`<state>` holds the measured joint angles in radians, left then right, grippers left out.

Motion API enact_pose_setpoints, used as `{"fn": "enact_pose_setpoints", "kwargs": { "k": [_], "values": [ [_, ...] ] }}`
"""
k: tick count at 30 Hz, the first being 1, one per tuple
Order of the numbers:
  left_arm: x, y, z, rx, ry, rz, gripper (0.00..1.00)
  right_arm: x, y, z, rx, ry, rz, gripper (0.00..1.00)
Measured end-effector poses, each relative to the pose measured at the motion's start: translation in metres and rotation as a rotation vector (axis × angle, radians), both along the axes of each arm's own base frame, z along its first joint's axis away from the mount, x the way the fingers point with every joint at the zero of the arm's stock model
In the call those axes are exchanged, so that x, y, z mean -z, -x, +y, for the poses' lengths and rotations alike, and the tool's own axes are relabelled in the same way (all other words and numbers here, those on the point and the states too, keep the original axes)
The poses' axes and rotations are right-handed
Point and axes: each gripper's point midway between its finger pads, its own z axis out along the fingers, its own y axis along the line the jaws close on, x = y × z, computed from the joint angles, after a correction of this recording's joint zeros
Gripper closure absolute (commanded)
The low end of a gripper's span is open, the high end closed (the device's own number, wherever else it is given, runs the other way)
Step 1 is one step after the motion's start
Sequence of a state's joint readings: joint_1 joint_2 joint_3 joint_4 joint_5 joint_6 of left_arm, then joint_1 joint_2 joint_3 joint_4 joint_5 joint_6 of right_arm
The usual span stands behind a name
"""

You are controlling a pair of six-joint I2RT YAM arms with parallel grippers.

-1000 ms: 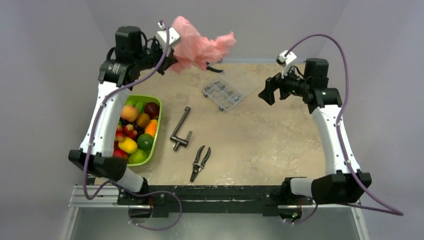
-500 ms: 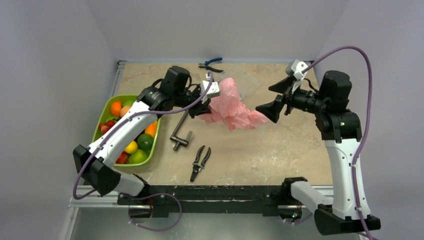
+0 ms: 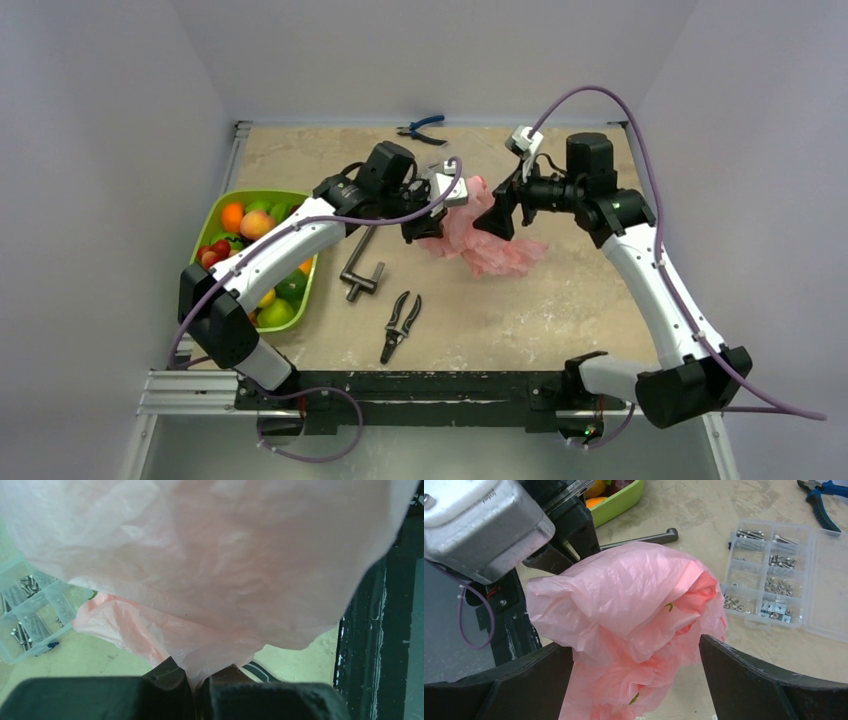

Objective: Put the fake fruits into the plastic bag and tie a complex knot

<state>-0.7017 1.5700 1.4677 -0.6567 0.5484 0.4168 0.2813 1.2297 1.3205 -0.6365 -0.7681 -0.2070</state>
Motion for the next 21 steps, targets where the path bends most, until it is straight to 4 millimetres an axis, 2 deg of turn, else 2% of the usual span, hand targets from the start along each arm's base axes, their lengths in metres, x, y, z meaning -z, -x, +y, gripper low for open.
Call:
{"fn": "enact_pose_setpoints", "kwargs": {
  "k": [9, 13, 14, 15, 18, 20, 21],
  "values": [
    [-0.016, 0.004, 0.000, -0.025, 0.043, 0.005, 1.00, -0.017, 0.024, 0.003, -0.024, -0.067, -0.033, 0.01],
    [-0.016, 0.008, -0.002, -0.038, 0.057, 0.041, 1.00, -0.014, 0.030, 0.018, -0.049, -0.085, -0.030, 0.02],
    [-0.017, 0.009, -0.003, -0.037, 0.060, 0.050, 1.00, -0.013, 0.030, 0.023, -0.051, -0.083, -0.033, 0.08],
    [-0.017, 0.010, -0.004, -0.035, 0.062, 0.053, 1.00, -0.011, 0.028, 0.026, -0.046, -0.080, -0.036, 0.21],
    [-0.017, 0.013, -0.005, -0.023, 0.074, 0.045, 1.00, -0.008, 0.020, 0.030, -0.012, -0.074, -0.049, 0.70],
    [-0.013, 0.019, 0.000, -0.014, 0.068, 0.038, 1.00, -0.007, 0.013, 0.028, 0.023, -0.073, -0.047, 0.96],
    [-0.011, 0.023, 0.004, -0.009, 0.062, 0.032, 1.00, -0.007, 0.011, 0.027, 0.036, -0.070, -0.045, 1.00]
  ]
}}
